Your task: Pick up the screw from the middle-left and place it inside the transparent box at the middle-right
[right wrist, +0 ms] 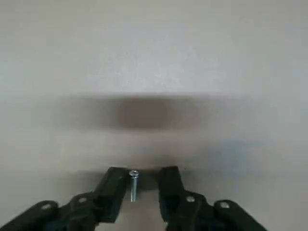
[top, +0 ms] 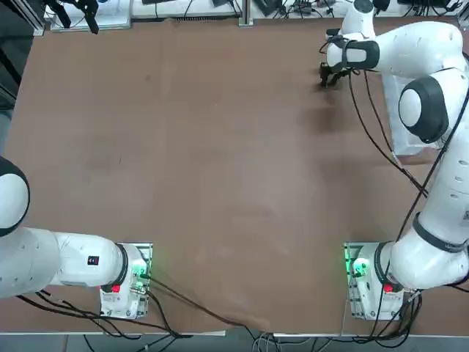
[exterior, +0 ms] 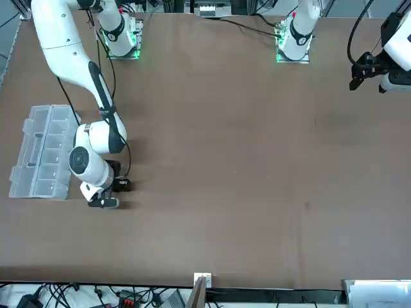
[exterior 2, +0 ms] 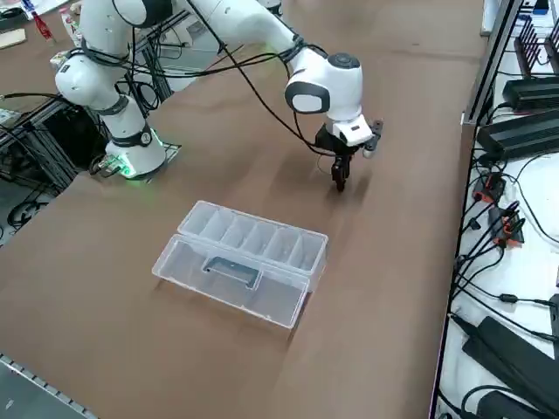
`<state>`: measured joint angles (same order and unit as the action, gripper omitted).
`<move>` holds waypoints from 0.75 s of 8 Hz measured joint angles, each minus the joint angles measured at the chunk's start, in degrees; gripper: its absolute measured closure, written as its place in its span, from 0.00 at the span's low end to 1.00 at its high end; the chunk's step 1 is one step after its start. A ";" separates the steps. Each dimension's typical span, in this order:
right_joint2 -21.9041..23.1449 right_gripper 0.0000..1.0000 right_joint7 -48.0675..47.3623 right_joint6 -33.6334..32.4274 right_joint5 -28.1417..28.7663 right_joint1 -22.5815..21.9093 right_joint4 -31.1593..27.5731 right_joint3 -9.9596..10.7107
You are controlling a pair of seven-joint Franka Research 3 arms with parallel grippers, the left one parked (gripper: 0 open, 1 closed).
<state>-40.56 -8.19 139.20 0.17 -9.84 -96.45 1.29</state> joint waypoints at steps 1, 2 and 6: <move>0.03 0.61 -0.12 0.03 0.00 -0.01 0.01 0.00; 0.24 0.84 -0.16 0.03 -0.01 -0.01 0.00 0.09; 0.40 0.95 -0.29 0.03 -0.01 -0.07 -0.01 0.10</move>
<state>-40.16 -8.48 139.23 0.17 -9.91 -96.45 1.39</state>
